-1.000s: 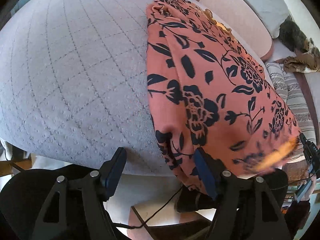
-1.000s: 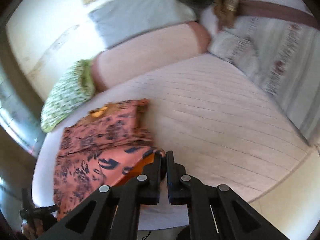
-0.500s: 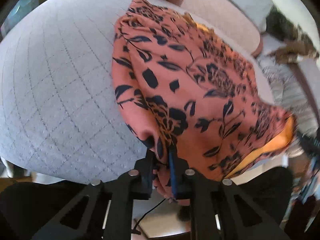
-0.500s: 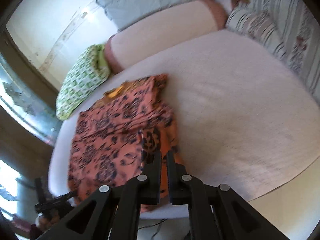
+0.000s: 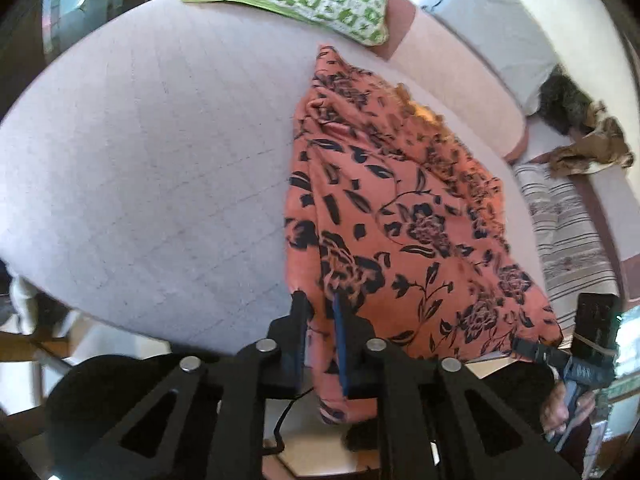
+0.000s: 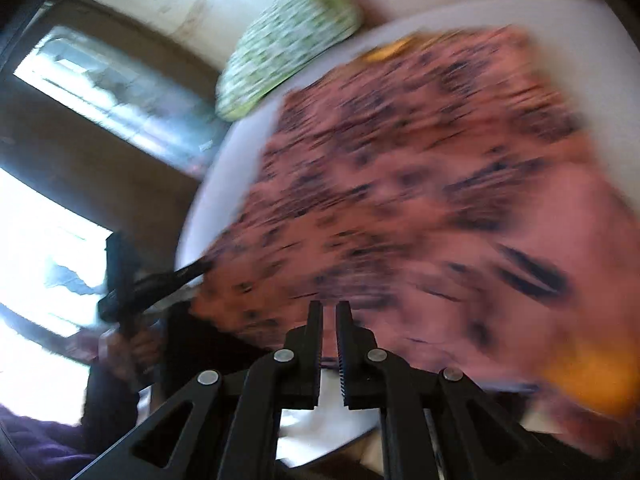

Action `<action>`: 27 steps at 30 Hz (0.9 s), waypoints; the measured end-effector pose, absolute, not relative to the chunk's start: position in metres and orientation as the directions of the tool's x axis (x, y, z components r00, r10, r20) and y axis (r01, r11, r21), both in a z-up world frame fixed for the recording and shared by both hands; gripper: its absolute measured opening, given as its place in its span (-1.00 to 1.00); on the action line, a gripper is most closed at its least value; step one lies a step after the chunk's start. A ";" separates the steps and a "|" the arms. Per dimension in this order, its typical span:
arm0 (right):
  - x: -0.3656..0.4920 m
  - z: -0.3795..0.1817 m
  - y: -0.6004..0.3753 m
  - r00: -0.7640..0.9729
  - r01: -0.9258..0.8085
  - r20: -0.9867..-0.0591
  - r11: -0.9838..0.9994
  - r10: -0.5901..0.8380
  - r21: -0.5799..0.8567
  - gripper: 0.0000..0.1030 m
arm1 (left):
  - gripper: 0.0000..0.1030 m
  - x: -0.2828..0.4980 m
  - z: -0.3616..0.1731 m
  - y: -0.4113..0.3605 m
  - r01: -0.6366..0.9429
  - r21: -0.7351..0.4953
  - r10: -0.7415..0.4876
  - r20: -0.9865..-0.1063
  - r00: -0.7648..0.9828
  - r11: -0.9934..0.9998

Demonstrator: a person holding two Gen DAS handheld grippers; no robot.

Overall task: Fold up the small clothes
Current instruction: 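Lift the hem with the left gripper and fold it toward the collar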

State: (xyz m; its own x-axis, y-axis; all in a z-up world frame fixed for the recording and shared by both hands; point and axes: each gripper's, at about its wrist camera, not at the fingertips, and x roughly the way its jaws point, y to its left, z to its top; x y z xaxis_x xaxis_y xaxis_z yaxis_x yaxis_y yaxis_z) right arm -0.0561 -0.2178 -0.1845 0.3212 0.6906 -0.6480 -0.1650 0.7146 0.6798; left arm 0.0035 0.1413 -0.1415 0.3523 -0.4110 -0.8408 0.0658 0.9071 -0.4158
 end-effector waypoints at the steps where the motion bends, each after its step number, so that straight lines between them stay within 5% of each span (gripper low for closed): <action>1: -0.055 -0.185 -0.200 0.288 -0.199 -0.654 0.711 0.700 0.674 -0.82 | -0.57 0.002 -0.139 0.142 0.058 -0.410 -0.402 -0.843 0.358 0.910; 4: -0.053 -0.189 -0.174 0.252 -0.237 -0.650 0.697 0.717 0.677 -0.82 | -0.34 -0.006 -0.135 0.139 0.071 -0.410 -0.407 -0.844 0.350 0.910; 9: -0.049 -0.203 -0.165 0.215 -0.211 -0.697 0.729 0.685 0.651 -0.82 | -0.30 -0.009 -0.156 0.119 0.095 -0.312 -0.326 -0.903 0.278 0.945; 10: -0.048 -0.203 -0.174 0.225 -0.191 -0.692 0.727 0.686 0.659 -0.82 | -0.15 -0.005 -0.161 0.120 0.068 -0.305 -0.312 -0.910 0.272 0.950; 12: -0.049 -0.197 -0.201 0.291 -0.141 -0.697 0.750 0.655 0.646 -0.82 | 0.07 0.002 -0.168 0.124 0.009 -0.317 -0.308 -0.912 0.270 0.948; 17: -0.070 -0.156 -0.289 0.506 -0.034 -0.723 0.848 0.471 0.529 -0.80 | 0.08 0.013 -0.180 0.107 0.060 -0.341 -0.344 -0.902 0.260 0.938; 18: -0.076 -0.147 -0.310 0.555 0.005 -0.713 0.855 0.429 0.518 -0.70 | 0.08 0.012 -0.182 0.100 0.085 -0.353 -0.363 -0.898 0.248 0.932; 19: -0.083 -0.139 -0.330 0.594 0.047 -0.710 0.865 0.378 0.500 -0.30 | 0.06 0.010 -0.185 0.093 0.113 -0.357 -0.374 -0.895 0.242 0.927; 20: -0.087 -0.135 -0.344 0.613 0.085 -0.715 0.872 0.336 0.482 0.52 | -0.19 0.009 -0.187 0.089 0.128 -0.349 -0.370 -0.896 0.244 0.929; 21: -0.090 -0.131 -0.358 0.636 0.138 -0.718 0.874 0.281 0.465 0.82 | -0.38 0.008 -0.188 0.087 0.134 -0.338 -0.361 -0.899 0.246 0.932; 22: -0.096 -0.128 -0.370 0.661 0.174 -0.709 0.869 0.245 0.463 0.90 | -0.63 0.009 -0.190 0.085 0.133 -0.336 -0.360 -0.901 0.244 0.932; 27: -0.083 -0.154 -0.397 0.587 0.236 -0.741 0.807 0.325 0.541 0.90 | -0.76 0.013 -0.187 0.091 0.122 -0.381 -0.400 -0.882 0.248 0.916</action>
State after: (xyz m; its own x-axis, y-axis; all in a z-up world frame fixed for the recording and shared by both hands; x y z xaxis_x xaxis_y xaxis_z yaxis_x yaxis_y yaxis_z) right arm -0.0831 -0.3966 -0.1541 0.5872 0.3251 -0.7413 0.2359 0.8074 0.5409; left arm 0.0129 0.0906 -0.1874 0.2478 -0.4000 -0.8824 0.1216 0.9164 -0.3813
